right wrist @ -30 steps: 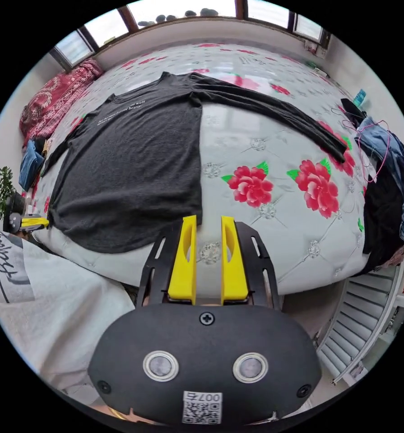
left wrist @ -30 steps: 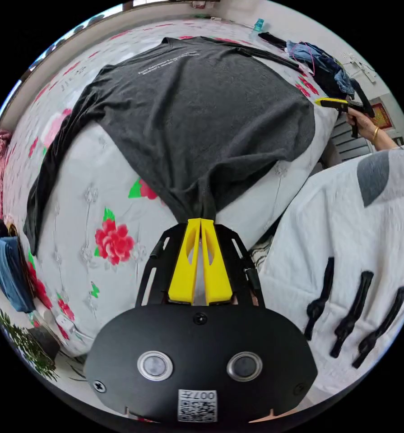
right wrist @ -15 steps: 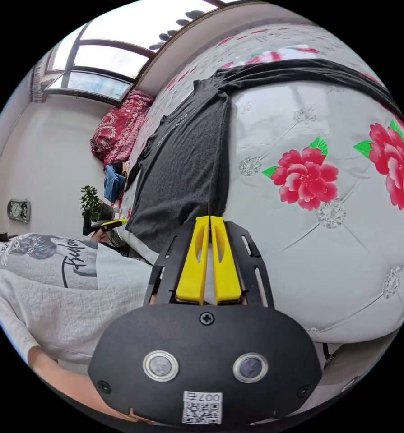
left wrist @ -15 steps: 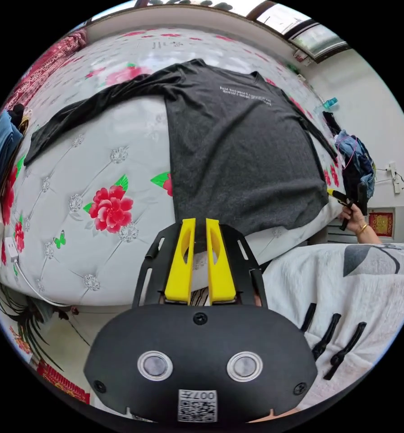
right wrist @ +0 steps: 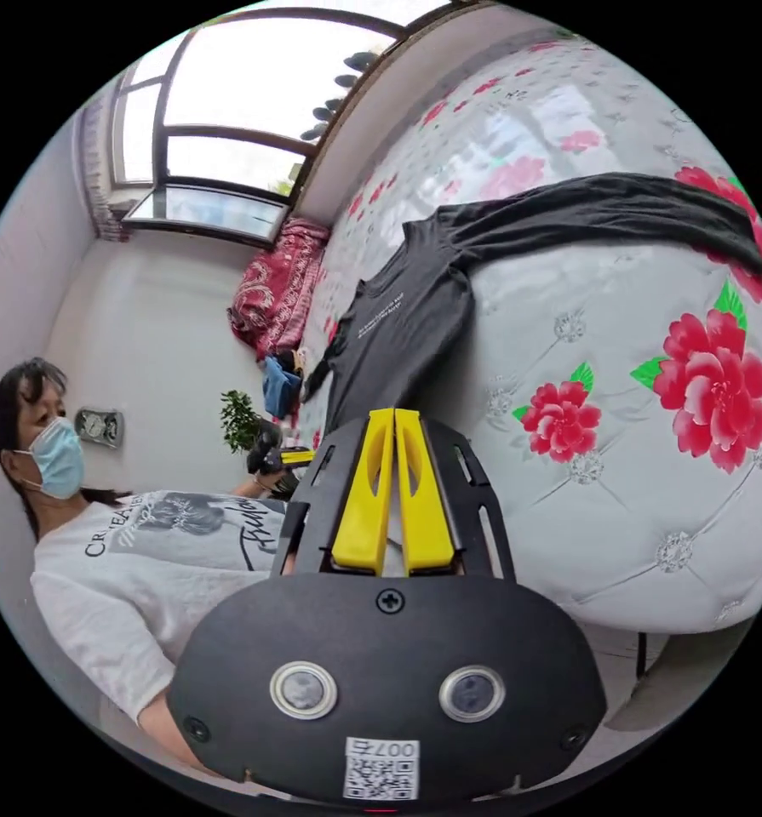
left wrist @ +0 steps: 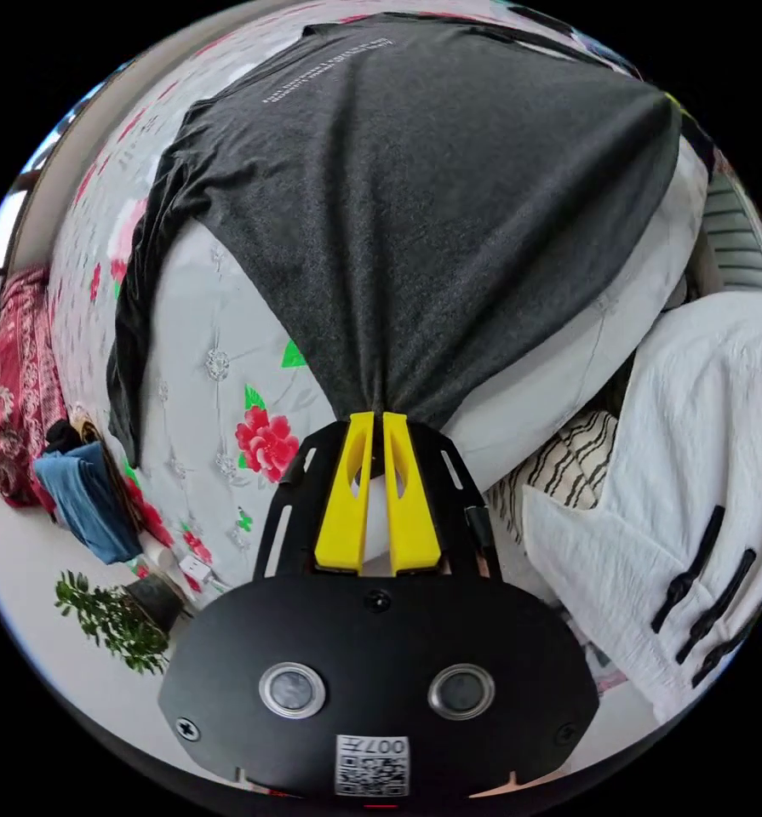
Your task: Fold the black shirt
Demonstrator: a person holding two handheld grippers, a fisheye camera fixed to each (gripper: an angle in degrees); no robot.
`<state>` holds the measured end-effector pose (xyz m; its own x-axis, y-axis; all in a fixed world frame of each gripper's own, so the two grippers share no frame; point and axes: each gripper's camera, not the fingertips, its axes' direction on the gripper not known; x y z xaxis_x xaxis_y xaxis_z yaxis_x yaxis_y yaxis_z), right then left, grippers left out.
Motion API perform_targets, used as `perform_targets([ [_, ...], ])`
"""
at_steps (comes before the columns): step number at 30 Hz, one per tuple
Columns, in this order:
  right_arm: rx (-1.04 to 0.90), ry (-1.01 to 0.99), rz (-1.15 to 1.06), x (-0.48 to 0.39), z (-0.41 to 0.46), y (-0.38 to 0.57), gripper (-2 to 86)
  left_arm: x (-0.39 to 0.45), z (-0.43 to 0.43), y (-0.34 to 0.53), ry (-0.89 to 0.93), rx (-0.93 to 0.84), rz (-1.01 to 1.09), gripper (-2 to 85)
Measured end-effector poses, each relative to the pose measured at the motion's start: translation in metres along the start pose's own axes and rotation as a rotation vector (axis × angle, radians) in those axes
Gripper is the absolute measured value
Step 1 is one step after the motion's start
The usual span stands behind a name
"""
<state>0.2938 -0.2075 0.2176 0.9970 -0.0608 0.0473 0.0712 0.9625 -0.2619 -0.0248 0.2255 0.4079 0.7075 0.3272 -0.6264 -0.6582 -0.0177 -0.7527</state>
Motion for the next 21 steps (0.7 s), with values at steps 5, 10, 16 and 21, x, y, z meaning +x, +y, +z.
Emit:
perform_targets([
  [5, -0.262, 0.193, 0.037, 0.004, 0.034, 0.01, -0.3, 0.01, 0.007, 0.009, 0.006, 0.083, -0.143, -0.7],
  [10, -0.116, -0.041, -0.012, -0.023, 0.036, 0.009, -0.3, 0.034, 0.01, 0.024, -0.024, 0.102, -0.09, -0.5],
  [16, -0.335, 0.295, 0.157, 0.024, 0.063, 0.027, -0.2, 0.037, 0.014, 0.026, -0.023, 0.116, -0.059, -0.6],
  [21, -0.366, 0.406, -0.014, -0.003, 0.095, 0.042, 0.6, 0.046, 0.009, 0.053, -0.052, 0.164, -0.05, -0.2],
])
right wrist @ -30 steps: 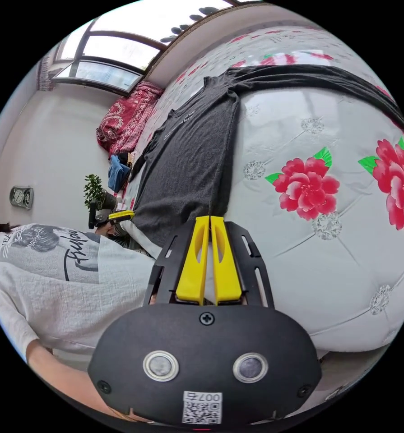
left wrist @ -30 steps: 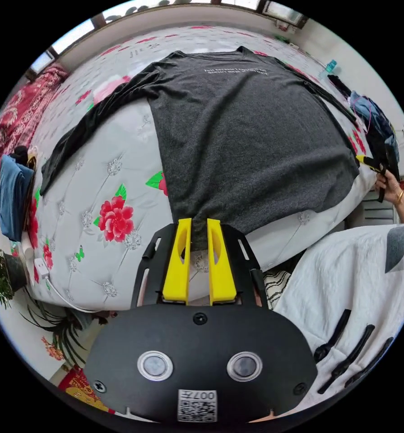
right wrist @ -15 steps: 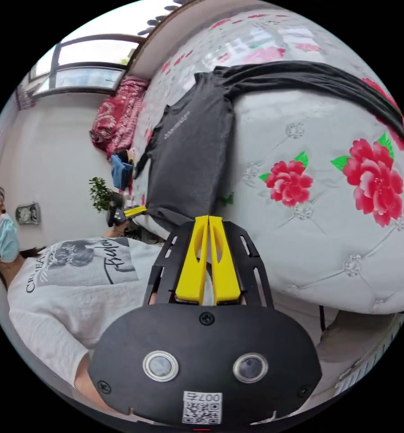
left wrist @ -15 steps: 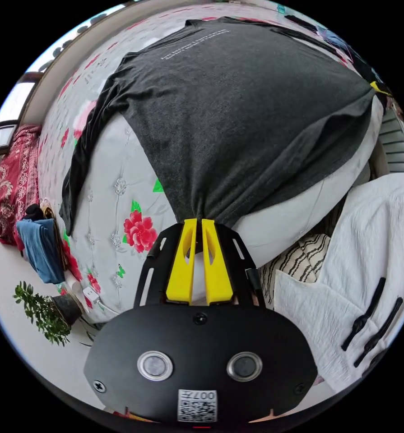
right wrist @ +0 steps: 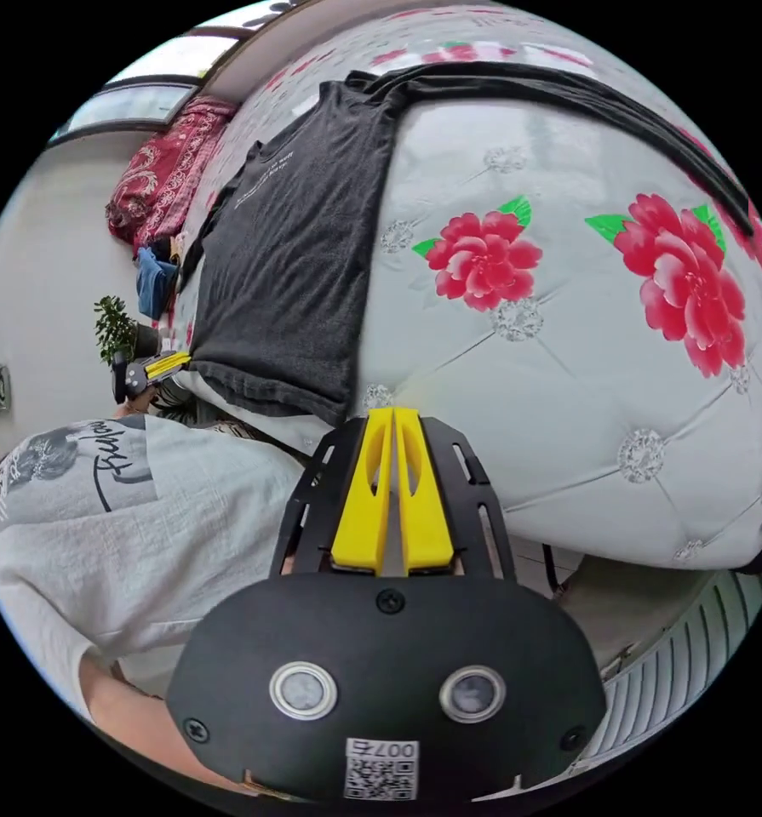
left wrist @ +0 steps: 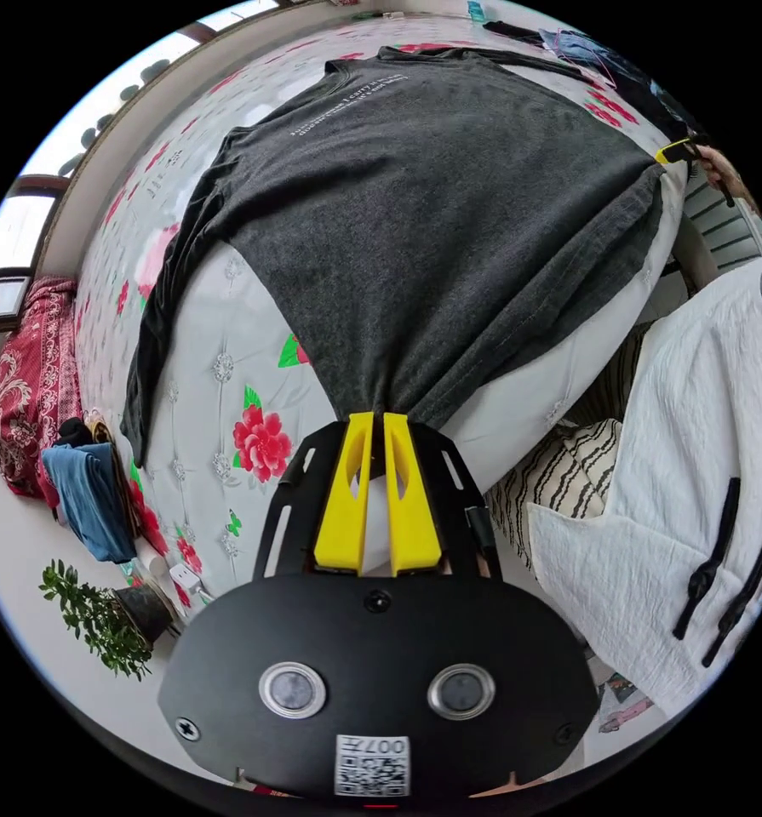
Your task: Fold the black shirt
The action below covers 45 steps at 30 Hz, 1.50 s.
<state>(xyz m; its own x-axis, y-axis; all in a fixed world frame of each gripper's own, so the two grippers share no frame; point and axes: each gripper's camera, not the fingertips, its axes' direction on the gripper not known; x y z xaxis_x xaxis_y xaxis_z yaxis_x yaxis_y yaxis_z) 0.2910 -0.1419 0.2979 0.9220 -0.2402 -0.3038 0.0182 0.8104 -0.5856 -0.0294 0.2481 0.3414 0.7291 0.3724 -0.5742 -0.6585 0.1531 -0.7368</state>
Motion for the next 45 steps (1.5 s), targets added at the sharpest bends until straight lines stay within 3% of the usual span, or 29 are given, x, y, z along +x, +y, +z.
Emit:
perform_targets([
  [4, 0.061, 0.229, -0.136, -0.046, -0.011, 0.019, 2.3, -0.002, -0.025, 0.025, -0.011, 0.077, -0.036, 0.0],
  [6, 0.096, 0.361, -0.328, -0.106, -0.01, 0.027, 3.3, -0.006, -0.042, 0.041, 0.001, 0.122, -0.07, 0.1],
  [12, 0.08, 0.445, -0.865, -0.264, 0.074, 0.017, 3.6, -0.015, -0.058, 0.067, -0.005, 0.186, -0.082, 0.2],
  [17, 0.008, 0.511, -1.066, -0.324, 0.149, 0.005, 2.7, -0.034, -0.043, 0.073, 0.032, 0.143, -0.048, 0.3],
  [29, -0.128, 0.64, -1.041, -0.403, 0.174, 0.01, -0.1, -0.107, -0.071, 0.126, 0.196, 0.259, -0.084, 0.4],
  [34, -0.251, 0.588, -0.974, -0.419, 0.191, 0.006, -0.1, -0.146, -0.078, 0.146, 0.336, 0.299, -0.153, 0.3],
  [39, -0.287, 0.451, -0.814, -0.424, 0.196, -0.005, 0.9, -0.203, -0.081, 0.184, 0.601, 0.382, -0.341, -0.4],
  [45, -0.35, 0.307, -0.628, -0.429, 0.178, -0.012, 3.5, -0.273, -0.101, 0.248, 0.683, 0.514, -0.548, -0.8],
])
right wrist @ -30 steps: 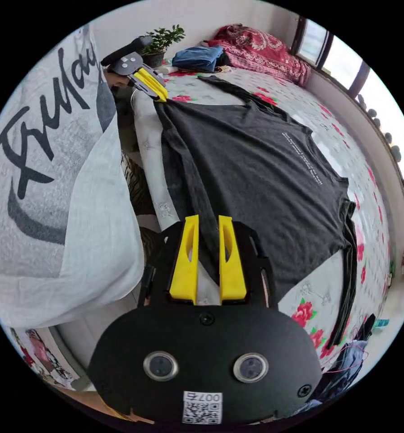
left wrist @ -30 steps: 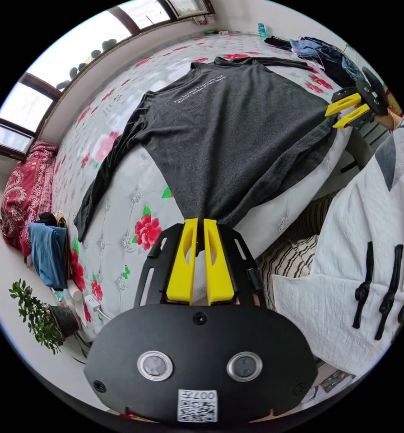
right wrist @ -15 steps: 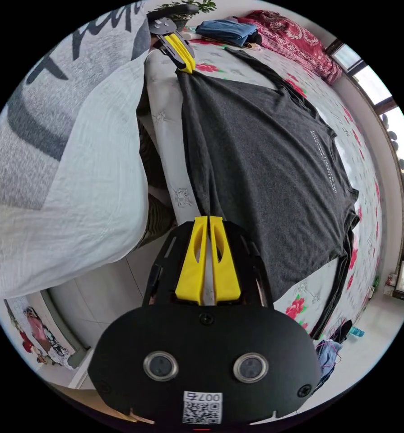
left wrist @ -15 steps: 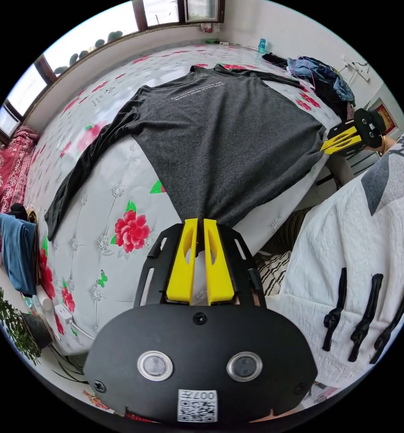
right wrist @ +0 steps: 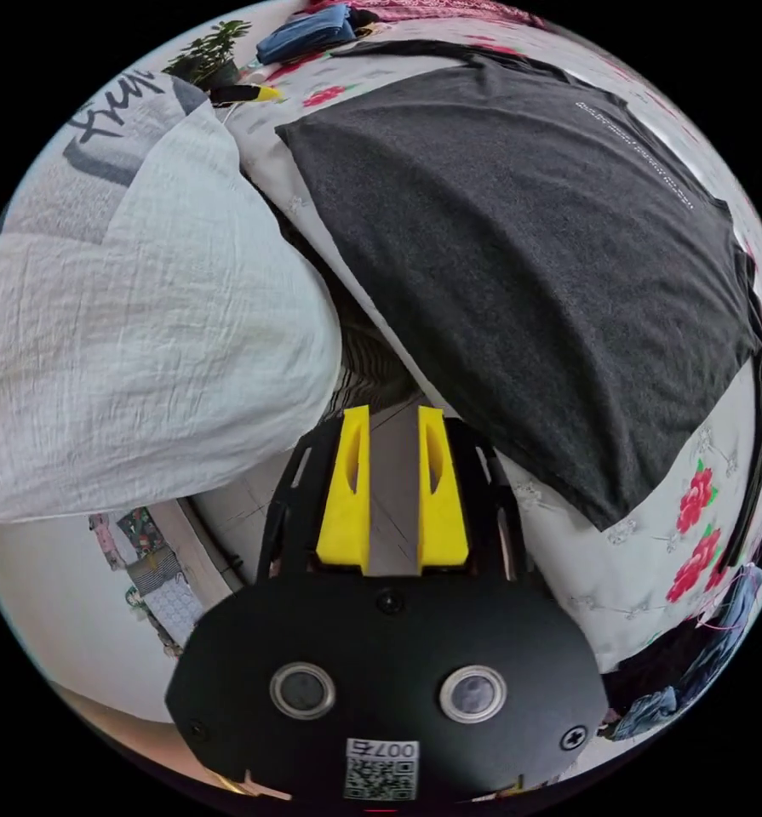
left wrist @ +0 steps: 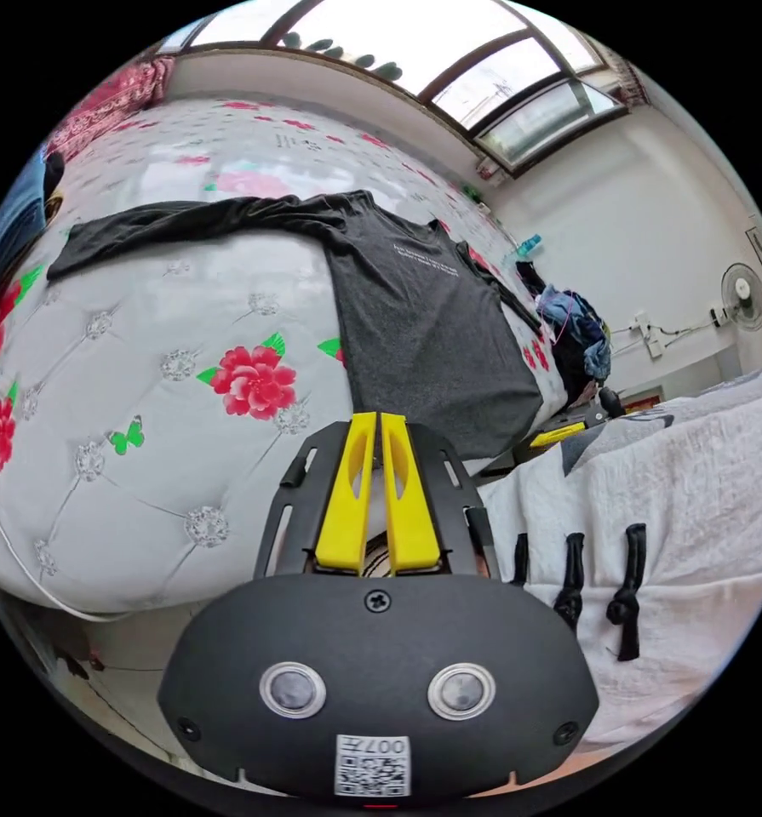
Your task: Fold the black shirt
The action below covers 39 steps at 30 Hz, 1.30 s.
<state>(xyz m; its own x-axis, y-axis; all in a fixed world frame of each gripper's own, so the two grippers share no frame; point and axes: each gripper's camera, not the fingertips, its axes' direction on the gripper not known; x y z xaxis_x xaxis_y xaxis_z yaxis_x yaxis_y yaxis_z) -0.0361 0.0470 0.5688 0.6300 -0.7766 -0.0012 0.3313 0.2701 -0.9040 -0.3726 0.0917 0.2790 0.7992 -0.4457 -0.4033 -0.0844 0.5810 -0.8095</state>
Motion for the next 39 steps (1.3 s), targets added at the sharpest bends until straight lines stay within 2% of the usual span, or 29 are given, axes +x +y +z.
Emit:
perform_targets([
  [2, 0.048, -0.012, 0.041, -0.002, -0.018, -0.003, 4.1, -0.014, -0.024, -0.003, -0.039, 0.046, -0.031, -0.7],
  [7, 0.368, 0.052, 0.046, 0.0, -0.097, -0.066, 5.5, -0.051, -0.071, -0.034, -0.24, 0.107, -0.033, 0.3],
  [9, 0.453, 0.102, -0.093, -0.006, -0.127, -0.133, 6.3, -0.066, -0.082, -0.058, -0.361, 0.075, 0.02, -0.1],
  [11, 0.458, 0.141, -0.216, -0.015, -0.143, -0.193, 7.0, -0.08, -0.087, -0.077, -0.432, 0.029, 0.043, -0.7],
  [15, 0.505, 0.186, -0.491, -0.052, -0.169, -0.334, 8.0, -0.116, -0.11, -0.106, -0.478, 0.06, 0.004, -0.9],
  [21, 0.377, 0.224, -0.783, -0.122, -0.147, -0.521, 8.3, -0.156, -0.127, -0.109, -0.496, 0.073, -0.084, -1.0],
  [24, 0.267, 0.206, -0.846, -0.15, -0.122, -0.594, 7.7, -0.171, -0.135, -0.1, -0.492, 0.082, -0.119, -1.0],
  [31, 0.173, 0.265, -0.825, -0.171, -0.087, -0.664, 2.5, -0.193, -0.157, -0.075, -0.437, 0.138, -0.209, -1.0],
  [34, 0.202, 0.277, -0.786, -0.166, -0.095, -0.67, 0.5, -0.197, -0.161, -0.068, -0.415, 0.16, -0.231, -1.0],
  [37, 0.194, 0.142, -0.77, -0.16, -0.127, -0.675, 0.0, -0.198, -0.161, -0.066, -0.401, 0.16, -0.226, -1.0],
  [39, 0.238, -0.07, -0.89, -0.156, -0.182, -0.667, -0.1, -0.193, -0.163, -0.067, -0.399, 0.171, -0.2, -1.0],
])
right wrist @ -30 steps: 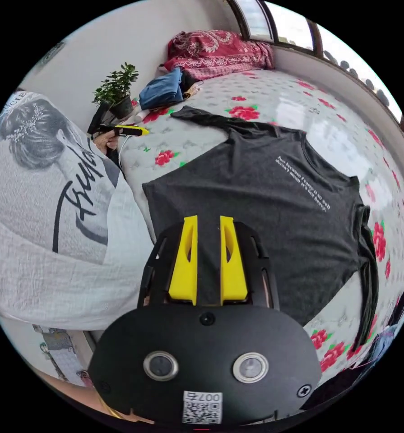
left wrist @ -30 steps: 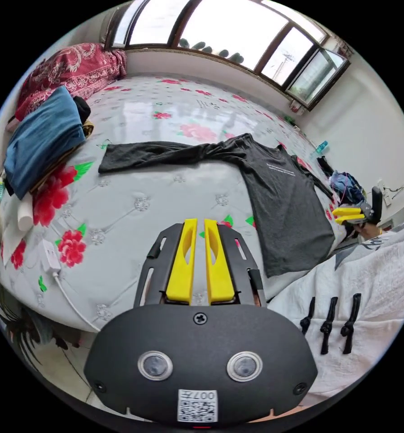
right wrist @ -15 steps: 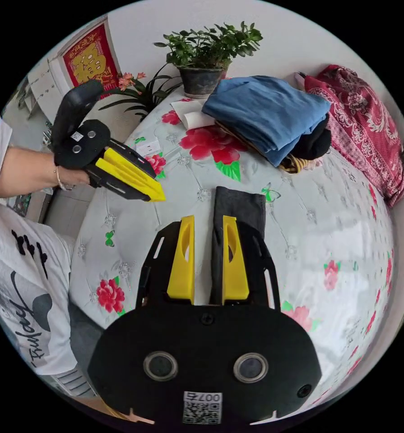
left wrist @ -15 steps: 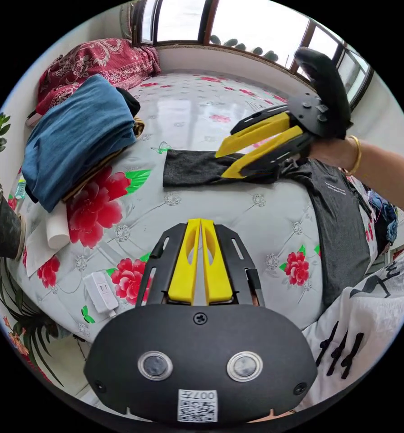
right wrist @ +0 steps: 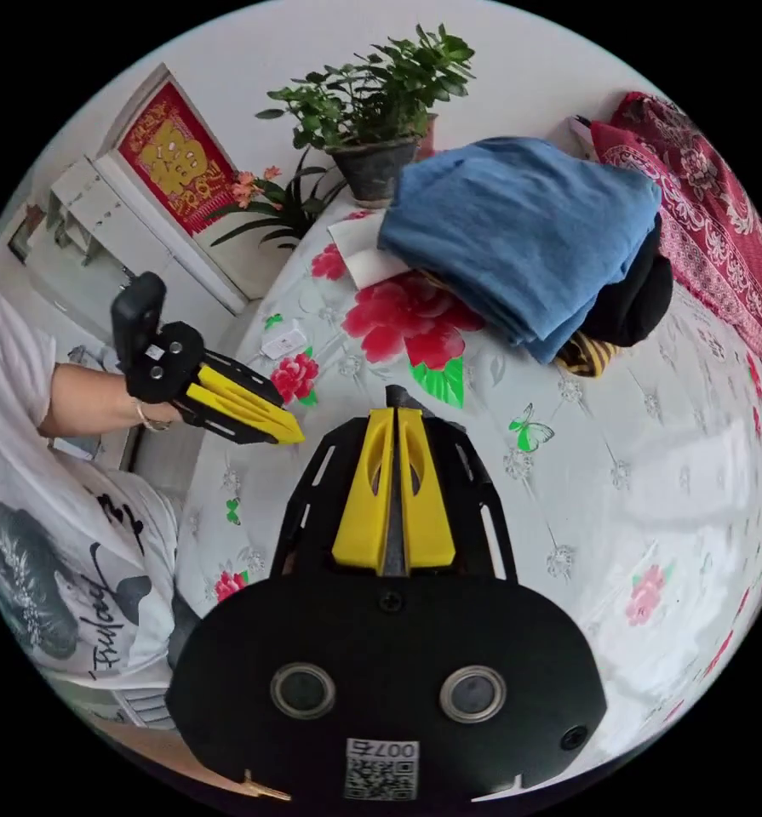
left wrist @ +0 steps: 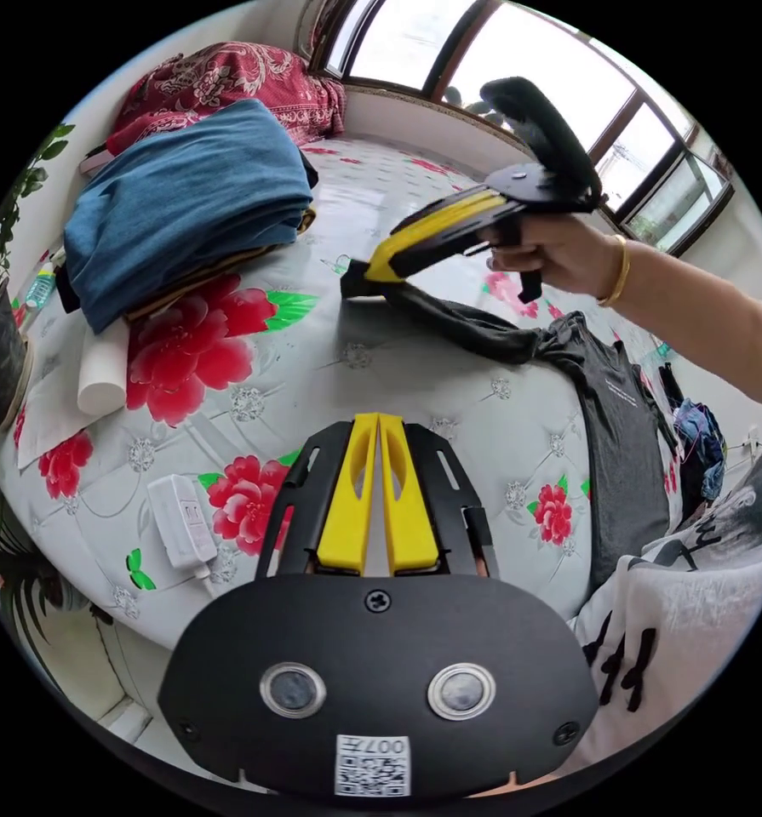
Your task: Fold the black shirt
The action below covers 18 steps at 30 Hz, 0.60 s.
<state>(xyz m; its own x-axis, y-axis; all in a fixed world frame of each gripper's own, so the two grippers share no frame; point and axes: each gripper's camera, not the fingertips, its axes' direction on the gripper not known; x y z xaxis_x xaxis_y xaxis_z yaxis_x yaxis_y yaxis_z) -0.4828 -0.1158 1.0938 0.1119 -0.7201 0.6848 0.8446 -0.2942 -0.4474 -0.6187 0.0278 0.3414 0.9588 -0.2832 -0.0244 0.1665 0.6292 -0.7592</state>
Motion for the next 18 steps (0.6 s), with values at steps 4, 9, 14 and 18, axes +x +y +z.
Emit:
perform_targets([
  [4, 0.069, -0.362, -0.28, -0.013, -0.105, 0.002, -0.2, 0.013, -0.007, -0.003, 0.024, 0.029, 0.055, -1.0],
  [9, -0.021, -0.336, -0.454, -0.06, -0.234, 0.038, -0.3, 0.064, -0.015, -0.001, 0.155, 0.059, 0.191, -1.0],
  [14, -0.024, -0.225, -0.364, -0.1, -0.283, 0.11, -0.3, 0.16, -0.004, 0.02, 0.346, 0.004, 0.474, -1.0],
  [18, 0.056, -0.142, -0.259, -0.122, -0.313, 0.167, -0.3, 0.264, 0.02, 0.03, 0.403, -0.016, 0.721, -1.0],
])
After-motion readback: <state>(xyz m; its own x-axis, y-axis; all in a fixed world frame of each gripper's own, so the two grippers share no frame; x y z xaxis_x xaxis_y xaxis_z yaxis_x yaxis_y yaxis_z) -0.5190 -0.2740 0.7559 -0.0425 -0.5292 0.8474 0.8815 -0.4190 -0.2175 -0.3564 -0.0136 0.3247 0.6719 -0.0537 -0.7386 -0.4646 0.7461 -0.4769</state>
